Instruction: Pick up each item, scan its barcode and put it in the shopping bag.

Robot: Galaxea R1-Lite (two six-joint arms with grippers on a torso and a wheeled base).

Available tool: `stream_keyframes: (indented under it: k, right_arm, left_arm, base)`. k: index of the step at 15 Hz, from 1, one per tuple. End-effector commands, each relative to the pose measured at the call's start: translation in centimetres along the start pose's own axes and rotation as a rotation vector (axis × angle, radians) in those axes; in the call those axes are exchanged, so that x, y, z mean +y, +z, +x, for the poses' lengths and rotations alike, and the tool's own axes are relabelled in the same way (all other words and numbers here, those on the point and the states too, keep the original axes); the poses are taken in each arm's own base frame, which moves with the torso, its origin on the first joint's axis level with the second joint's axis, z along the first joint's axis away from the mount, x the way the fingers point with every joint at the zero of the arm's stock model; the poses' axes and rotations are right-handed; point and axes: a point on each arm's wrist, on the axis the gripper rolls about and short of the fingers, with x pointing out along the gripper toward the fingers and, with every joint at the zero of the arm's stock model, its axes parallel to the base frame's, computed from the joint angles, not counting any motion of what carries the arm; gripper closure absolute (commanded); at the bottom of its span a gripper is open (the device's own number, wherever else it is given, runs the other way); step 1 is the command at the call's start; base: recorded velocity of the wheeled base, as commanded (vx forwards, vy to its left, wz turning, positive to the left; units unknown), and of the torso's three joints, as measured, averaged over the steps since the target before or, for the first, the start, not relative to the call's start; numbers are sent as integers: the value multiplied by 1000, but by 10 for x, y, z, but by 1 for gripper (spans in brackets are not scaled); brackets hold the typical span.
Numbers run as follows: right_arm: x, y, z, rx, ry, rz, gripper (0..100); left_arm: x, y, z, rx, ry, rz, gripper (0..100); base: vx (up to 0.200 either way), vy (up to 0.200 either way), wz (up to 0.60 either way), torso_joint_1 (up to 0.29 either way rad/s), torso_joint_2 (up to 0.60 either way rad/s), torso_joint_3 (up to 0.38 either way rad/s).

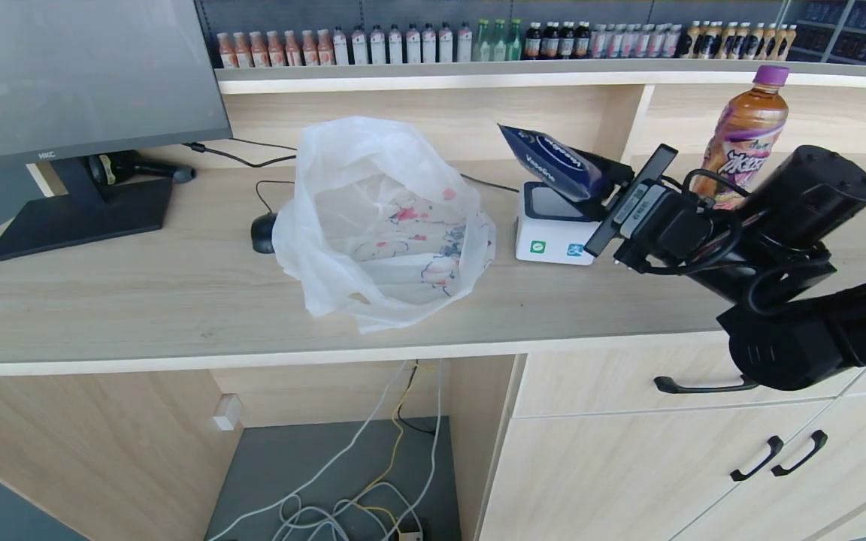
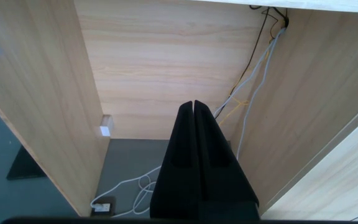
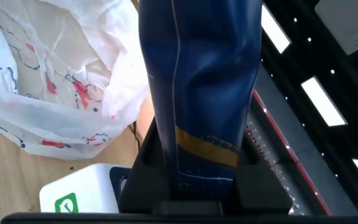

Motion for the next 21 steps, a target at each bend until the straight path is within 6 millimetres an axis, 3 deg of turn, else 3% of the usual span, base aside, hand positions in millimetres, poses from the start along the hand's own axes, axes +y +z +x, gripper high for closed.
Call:
stream_keyframes:
  k: [1,5,10,21]
  right_arm:
    - [4,-7,4,-4,3,-32,100]
    - [-2,-13,16,-69,-7,-129,100]
    - [13,-20,12,-66,42,-166,100]
    - [22,-39,6,-20,75,-170,100]
  left_arm:
    - [0,0,0,0,0,0,100]
    - [0,0,0,0,0,0,100]
    - [0,0,0,0,0,0,100]
    - [0,0,0,0,0,0,100]
  base:
    - [0,0,0,0,0,0]
    - [0,0,0,0,0,0]
    - [0,0,0,0,0,0]
    - [0,0,0,0,0,0]
